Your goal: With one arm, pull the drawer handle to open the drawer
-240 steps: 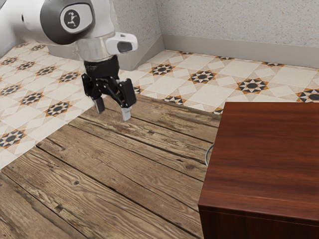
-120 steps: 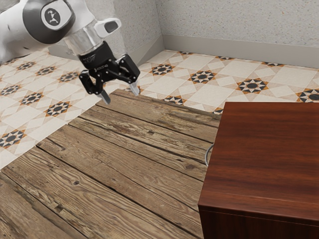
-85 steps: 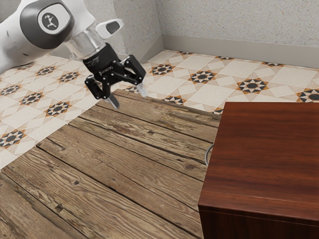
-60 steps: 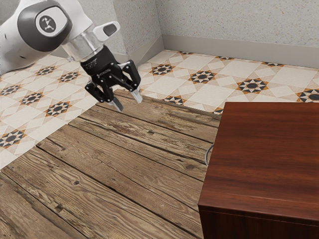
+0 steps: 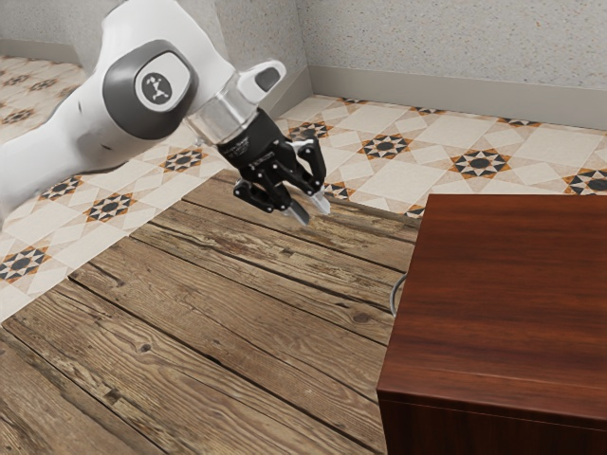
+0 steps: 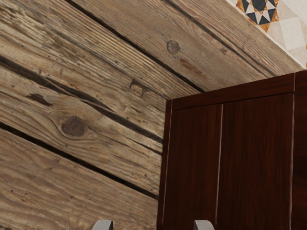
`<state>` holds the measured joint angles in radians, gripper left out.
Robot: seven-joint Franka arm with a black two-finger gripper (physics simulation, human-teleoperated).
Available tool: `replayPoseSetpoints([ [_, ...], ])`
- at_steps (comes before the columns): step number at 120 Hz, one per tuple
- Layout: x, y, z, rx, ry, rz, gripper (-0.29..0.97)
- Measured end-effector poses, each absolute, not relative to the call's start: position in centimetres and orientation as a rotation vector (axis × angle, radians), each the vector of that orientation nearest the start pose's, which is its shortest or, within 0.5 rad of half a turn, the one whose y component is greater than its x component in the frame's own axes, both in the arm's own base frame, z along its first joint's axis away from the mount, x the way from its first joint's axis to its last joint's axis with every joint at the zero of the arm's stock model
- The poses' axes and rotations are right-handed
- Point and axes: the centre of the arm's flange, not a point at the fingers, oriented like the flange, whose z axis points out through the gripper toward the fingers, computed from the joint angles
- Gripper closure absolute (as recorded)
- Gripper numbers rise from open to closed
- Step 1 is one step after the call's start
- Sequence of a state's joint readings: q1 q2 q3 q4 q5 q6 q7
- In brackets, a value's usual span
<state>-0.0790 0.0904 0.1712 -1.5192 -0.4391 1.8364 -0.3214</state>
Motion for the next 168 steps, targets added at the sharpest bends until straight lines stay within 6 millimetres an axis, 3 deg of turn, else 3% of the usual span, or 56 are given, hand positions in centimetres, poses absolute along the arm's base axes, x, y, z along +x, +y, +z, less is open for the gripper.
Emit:
replayPoseSetpoints([
  [22,58.5,-0.9,64.2,-3.520,-0.830,-0.326,0.46],
  [79,58.6,-6.3,60.1,-3.530,-0.791,-0.151,0.51],
  [93,59.3,-6.0,58.9,-3.515,-0.829,-0.144,0.53],
  [113,60.2,-1.9,58.3,-3.470,-0.975,-0.191,0.54],
  [121,60.4,-1.2,58.2,-3.461,-1.003,-0.206,0.55],
  [150,60.9,-5.4,57.8,-3.492,-0.908,-0.220,0.56],
  [168,61.4,-5.1,57.3,-3.485,-0.929,-0.231,0.56],
])
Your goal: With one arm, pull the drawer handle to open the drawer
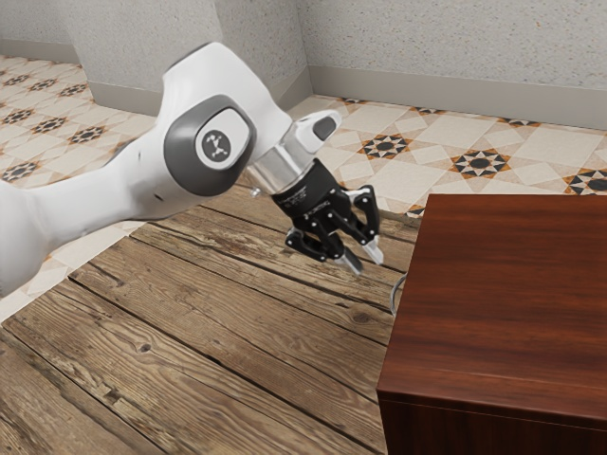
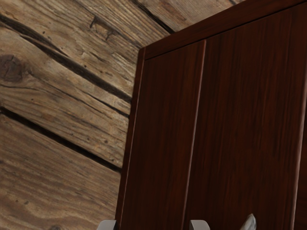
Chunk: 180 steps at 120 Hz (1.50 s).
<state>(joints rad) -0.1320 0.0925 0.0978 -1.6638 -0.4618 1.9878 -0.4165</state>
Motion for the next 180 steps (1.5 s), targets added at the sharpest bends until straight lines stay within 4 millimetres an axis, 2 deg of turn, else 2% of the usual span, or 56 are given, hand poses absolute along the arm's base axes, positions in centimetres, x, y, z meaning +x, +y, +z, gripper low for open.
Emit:
replayPoseSetpoints([
  [11,61.4,-5.1,57.4,-3.487,-0.933,-0.244,0.56],
  [39,61.2,-7.7,57.8,-3.514,-0.866,-0.248,0.57],
  [98,61.0,-8.4,57.0,-3.513,-0.871,-0.246,0.59],
  [128,60.4,-9.7,57.0,-3.523,-0.834,-0.233,0.60],
  [180,59.8,-10.0,56.7,-3.523,-0.828,-0.212,0.62],
])
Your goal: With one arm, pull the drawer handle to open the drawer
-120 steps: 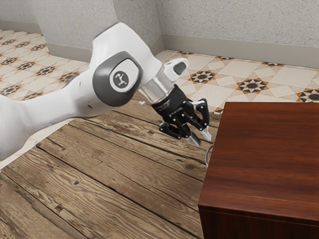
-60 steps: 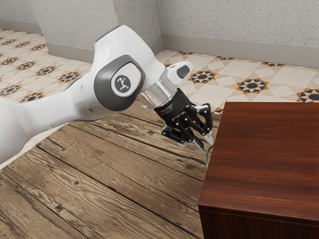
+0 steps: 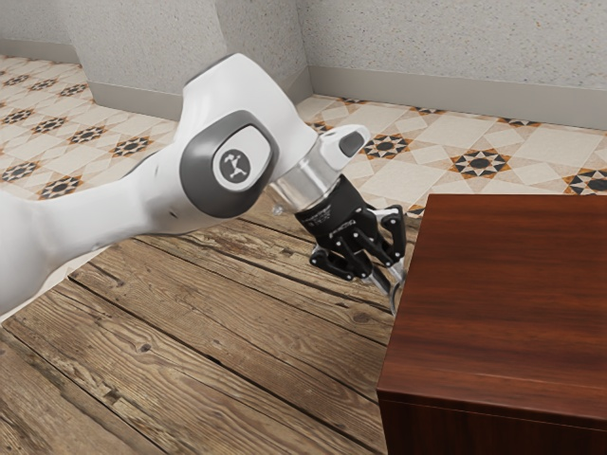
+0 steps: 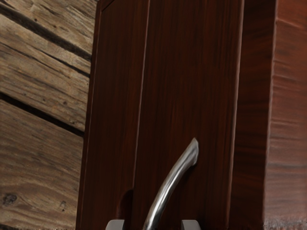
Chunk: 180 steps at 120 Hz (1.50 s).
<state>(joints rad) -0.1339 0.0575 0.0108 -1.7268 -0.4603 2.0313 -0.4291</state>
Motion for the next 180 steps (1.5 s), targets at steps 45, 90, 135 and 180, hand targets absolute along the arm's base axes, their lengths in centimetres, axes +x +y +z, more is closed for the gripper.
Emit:
replayPoseSetpoints([
  [45,59.5,-10.4,56.0,-3.522,-0.819,-0.190,0.64],
  [90,59.0,-10.5,55.3,-3.509,-0.802,-0.177,0.70],
  [135,58.1,-9.9,55.5,-3.497,-0.806,-0.181,0.71],
  [180,57.6,-9.4,55.6,-3.488,-0.804,-0.187,0.71],
])
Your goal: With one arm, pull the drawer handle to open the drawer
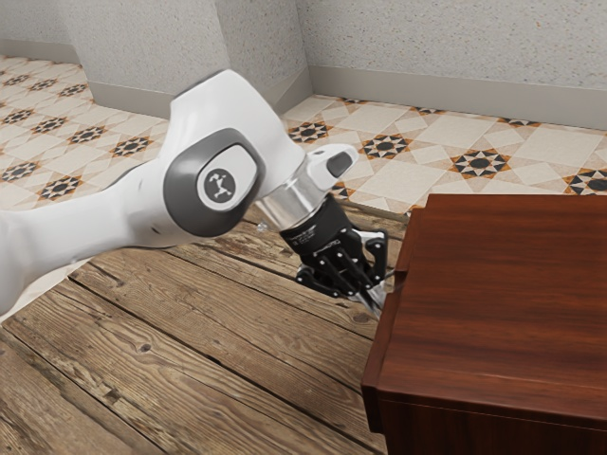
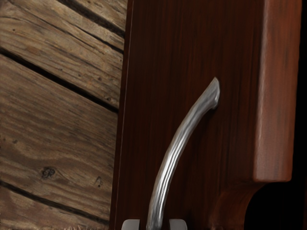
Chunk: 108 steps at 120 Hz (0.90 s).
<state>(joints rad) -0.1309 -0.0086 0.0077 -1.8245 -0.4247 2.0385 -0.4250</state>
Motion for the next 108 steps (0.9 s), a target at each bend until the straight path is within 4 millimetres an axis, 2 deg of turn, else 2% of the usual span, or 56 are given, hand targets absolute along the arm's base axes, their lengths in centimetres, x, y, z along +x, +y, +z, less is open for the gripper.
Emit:
replayPoseSetpoints([
  [108,57.79,-9.65,55.59,-3.482,-0.789,-0.210,0.73],
])
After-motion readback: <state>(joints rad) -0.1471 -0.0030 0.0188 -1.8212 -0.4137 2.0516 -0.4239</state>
